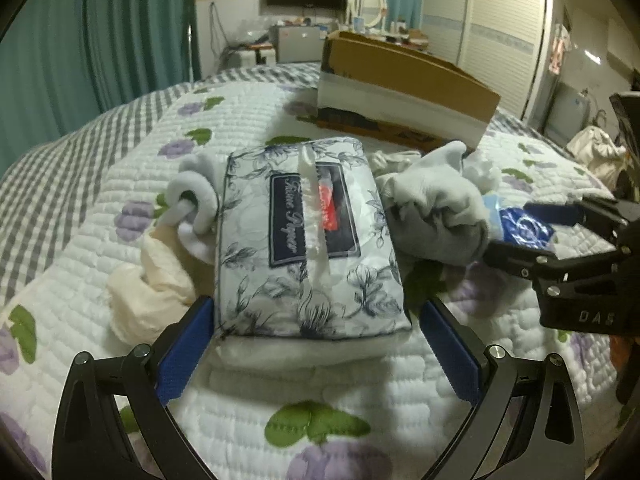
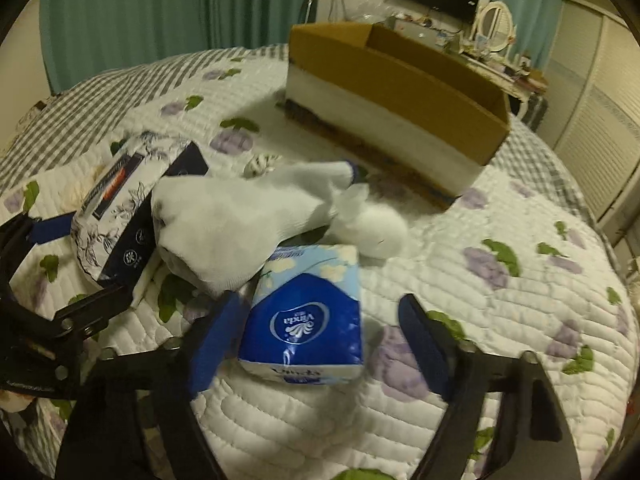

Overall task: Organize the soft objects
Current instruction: 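Grasp the floral tissue pack with the left tool while the right tool grasps the blue Vinda pack, then carry both tissue packs into the cardboard box and open both tools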

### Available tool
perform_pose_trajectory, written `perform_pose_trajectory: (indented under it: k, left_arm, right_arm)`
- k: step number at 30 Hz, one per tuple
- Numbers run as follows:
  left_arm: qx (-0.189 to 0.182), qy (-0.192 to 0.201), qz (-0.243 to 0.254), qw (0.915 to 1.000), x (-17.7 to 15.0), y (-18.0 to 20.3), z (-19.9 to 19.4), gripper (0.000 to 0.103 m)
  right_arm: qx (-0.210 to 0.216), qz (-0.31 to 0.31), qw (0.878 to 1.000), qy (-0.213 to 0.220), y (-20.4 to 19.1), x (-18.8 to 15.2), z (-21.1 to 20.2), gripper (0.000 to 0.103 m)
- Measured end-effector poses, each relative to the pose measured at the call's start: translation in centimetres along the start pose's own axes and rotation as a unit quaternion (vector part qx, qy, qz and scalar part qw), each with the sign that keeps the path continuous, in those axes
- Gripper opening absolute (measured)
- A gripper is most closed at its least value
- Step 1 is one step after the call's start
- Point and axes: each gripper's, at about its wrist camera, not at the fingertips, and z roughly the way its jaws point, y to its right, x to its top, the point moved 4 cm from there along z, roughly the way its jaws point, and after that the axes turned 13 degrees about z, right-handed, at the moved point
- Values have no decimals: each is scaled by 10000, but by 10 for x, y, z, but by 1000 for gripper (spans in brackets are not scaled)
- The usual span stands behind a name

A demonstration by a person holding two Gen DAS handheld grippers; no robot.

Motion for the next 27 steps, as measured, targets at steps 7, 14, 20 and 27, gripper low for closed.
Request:
perform_pose_trajectory:
  k: [7, 14, 20, 27]
  left_arm:
    - [160, 24, 164, 9997, 1, 0, 2, 84]
    - [-56, -9, 193, 9998, -8, 8, -22, 82]
    - [-298, 270, 116, 9991, -4, 14, -61, 81]
    - [-406, 724, 223, 9963, 20, 14, -104, 80]
  right_arm:
    - [209, 114, 9997, 37, 7, -12, -15, 51]
    - [176, 261, 9993, 211, 2, -27, -45, 50]
    - [-12, 522, 9967, 619, 2, -36, -83, 50]
    - [-14, 884, 9903, 1072, 6, -31, -113, 50]
